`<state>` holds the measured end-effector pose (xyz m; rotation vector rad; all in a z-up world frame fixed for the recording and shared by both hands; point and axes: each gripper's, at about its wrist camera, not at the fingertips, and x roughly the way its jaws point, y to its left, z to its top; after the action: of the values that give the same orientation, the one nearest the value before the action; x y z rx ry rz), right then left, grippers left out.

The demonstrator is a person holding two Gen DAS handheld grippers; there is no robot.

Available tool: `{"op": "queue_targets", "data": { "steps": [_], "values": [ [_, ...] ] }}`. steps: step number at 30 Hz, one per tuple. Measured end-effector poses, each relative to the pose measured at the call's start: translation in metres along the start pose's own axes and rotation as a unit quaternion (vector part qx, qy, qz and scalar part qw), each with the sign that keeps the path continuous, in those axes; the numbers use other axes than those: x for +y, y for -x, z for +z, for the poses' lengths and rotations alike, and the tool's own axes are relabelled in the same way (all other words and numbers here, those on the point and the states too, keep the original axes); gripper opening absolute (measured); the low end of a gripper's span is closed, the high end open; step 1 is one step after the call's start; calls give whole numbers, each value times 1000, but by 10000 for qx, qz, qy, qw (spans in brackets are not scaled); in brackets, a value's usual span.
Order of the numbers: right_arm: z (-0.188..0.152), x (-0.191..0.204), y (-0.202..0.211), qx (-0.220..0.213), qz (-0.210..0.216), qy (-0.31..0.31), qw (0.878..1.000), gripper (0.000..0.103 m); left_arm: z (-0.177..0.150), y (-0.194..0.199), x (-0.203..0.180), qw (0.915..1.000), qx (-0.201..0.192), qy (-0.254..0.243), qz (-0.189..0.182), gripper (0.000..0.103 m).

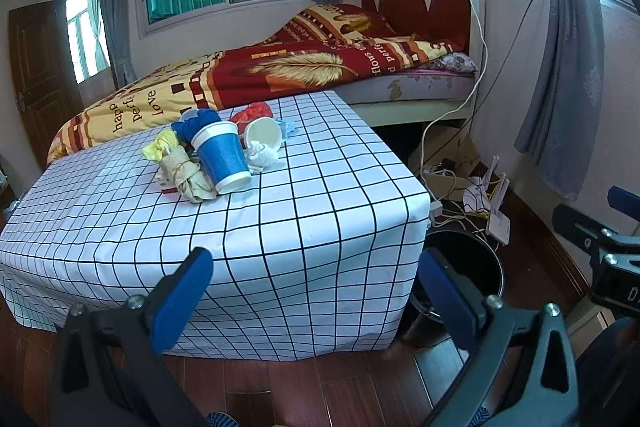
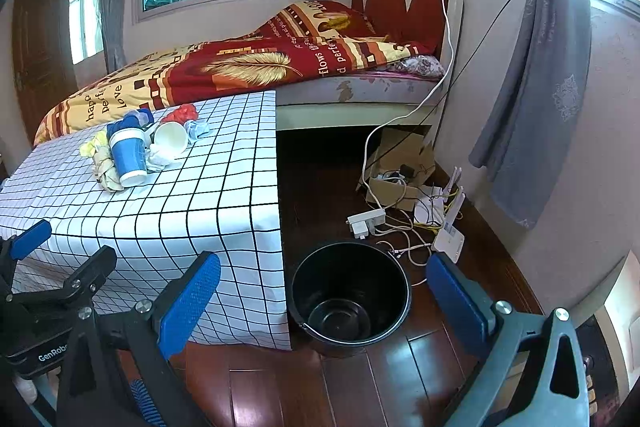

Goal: Collect trash

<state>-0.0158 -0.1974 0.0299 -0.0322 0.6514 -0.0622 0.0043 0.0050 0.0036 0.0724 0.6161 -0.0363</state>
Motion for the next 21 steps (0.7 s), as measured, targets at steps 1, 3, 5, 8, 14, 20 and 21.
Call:
{"op": "queue_targets", "data": {
  "steps": [1, 3, 5, 8, 14, 20, 21],
  "values": [
    [0, 0, 0, -11, -8, 6, 10000, 103, 0, 0, 0, 10000, 4, 0, -4, 103],
    [0, 0, 0, -11, -2, 3, 10000, 103, 0, 0, 0, 10000, -3, 0, -1, 103],
    [0, 0, 0, -16, -9, -2, 10000, 103, 0, 0, 0, 10000, 11, 0, 0, 103],
    [0, 1, 1, -7, -7, -4, 10000, 103, -1, 1, -2, 10000, -5, 9, -1, 103],
    [0, 1, 1, -12, -10, -2, 10000, 103, -2, 1, -4, 10000, -5, 4, -9, 103],
    [0, 0, 1, -13, -5, -3, 10000, 103, -2, 0, -5, 10000, 15, 16, -30, 103],
    [0, 1, 2, -12, -6, -3, 10000, 103, -2, 0, -4, 10000, 6, 16, -23, 103]
  ]
}}
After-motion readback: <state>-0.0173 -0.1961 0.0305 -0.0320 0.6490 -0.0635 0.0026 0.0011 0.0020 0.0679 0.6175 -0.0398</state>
